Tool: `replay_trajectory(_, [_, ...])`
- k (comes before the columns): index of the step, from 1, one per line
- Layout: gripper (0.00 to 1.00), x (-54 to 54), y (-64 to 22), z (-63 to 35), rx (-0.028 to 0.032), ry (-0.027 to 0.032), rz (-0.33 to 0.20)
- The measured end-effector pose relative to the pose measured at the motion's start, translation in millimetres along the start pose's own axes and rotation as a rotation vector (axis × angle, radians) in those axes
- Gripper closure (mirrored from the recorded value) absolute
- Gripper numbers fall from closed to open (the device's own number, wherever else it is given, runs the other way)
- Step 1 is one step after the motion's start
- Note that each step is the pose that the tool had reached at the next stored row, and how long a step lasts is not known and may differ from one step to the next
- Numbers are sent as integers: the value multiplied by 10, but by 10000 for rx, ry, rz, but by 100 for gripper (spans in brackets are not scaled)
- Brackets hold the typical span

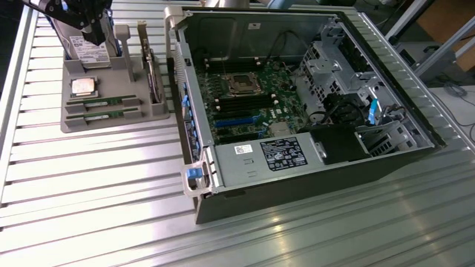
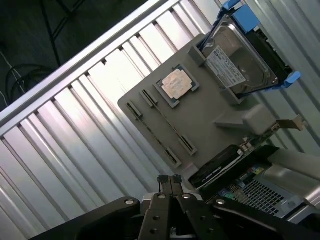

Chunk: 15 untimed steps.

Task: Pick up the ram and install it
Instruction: 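Pick up the ram and move it above insertion slot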

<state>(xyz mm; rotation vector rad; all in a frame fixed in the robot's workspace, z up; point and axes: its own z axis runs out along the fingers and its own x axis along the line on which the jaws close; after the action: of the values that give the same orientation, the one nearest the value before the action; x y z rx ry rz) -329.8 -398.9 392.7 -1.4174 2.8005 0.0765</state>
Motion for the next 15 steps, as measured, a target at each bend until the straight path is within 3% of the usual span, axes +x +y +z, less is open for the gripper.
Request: replay_trajectory(15, [90, 0, 0, 2, -42, 112, -2241])
